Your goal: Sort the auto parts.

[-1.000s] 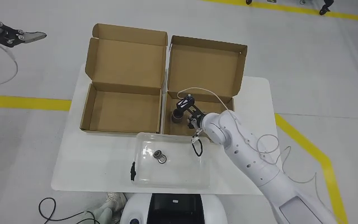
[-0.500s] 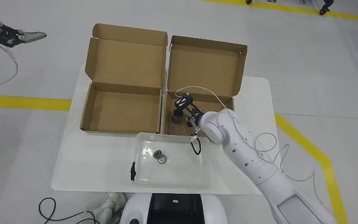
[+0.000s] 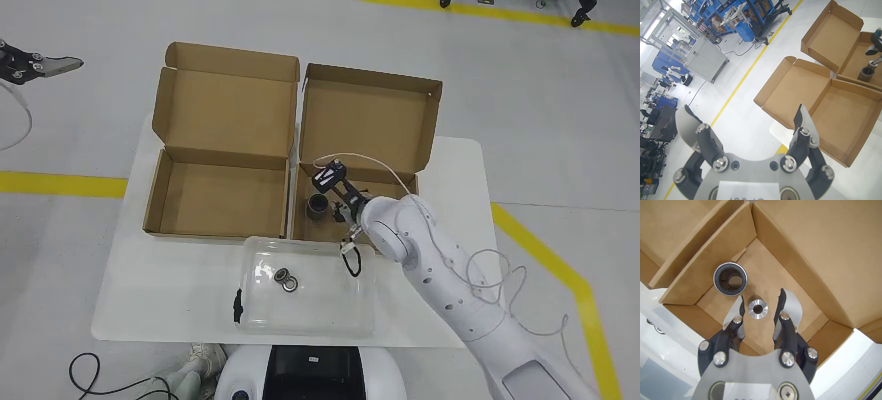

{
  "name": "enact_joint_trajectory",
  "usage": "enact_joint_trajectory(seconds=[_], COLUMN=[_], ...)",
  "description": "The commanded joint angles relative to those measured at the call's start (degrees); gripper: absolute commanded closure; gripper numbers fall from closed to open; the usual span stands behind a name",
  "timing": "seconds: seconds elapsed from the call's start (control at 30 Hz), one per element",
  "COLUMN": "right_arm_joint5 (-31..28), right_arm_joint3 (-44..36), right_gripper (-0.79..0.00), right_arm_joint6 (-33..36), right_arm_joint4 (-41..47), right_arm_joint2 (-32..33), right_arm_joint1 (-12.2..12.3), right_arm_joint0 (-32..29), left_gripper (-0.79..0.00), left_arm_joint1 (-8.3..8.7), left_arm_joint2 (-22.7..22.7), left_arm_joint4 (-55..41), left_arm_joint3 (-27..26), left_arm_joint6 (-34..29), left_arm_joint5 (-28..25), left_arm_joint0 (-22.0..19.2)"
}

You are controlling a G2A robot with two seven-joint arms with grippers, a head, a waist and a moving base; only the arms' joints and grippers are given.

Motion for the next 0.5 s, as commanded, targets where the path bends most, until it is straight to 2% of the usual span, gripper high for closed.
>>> enact_joint_trajectory(seconds=[0.0,0.13,0.47], right_arm_joint5=[-0.6,-3.5,-16.5], right_arm_joint3=[-3.1,-9.4,-21.6], right_gripper=[-0.317,-0.323,-0.345], right_arm_joint6=[0.2,-0.2,-3.9], right_arm_joint4=[-0.5,-1.8,-1.3], right_arm_joint2=[0.8,2.3,3.9], right_arm_joint1=[0.3,1.1,2.5], right_arm_joint0=[-1.3,-3.9,-8.3], left_gripper=[-0.785,-0.785,-0.785], left_arm_joint1=[0.00,0.00,0.00], left_arm_joint2=[0.0,0.0,0.0], left_arm_joint4=[0.0,0.0,0.0], left_arm_joint3=[0.0,0.0,0.0], left_arm_joint6=[0.0,0.0,0.0], left_arm_joint5=[0.0,0.0,0.0], left_arm_joint0=[0.0,0.0,0.0])
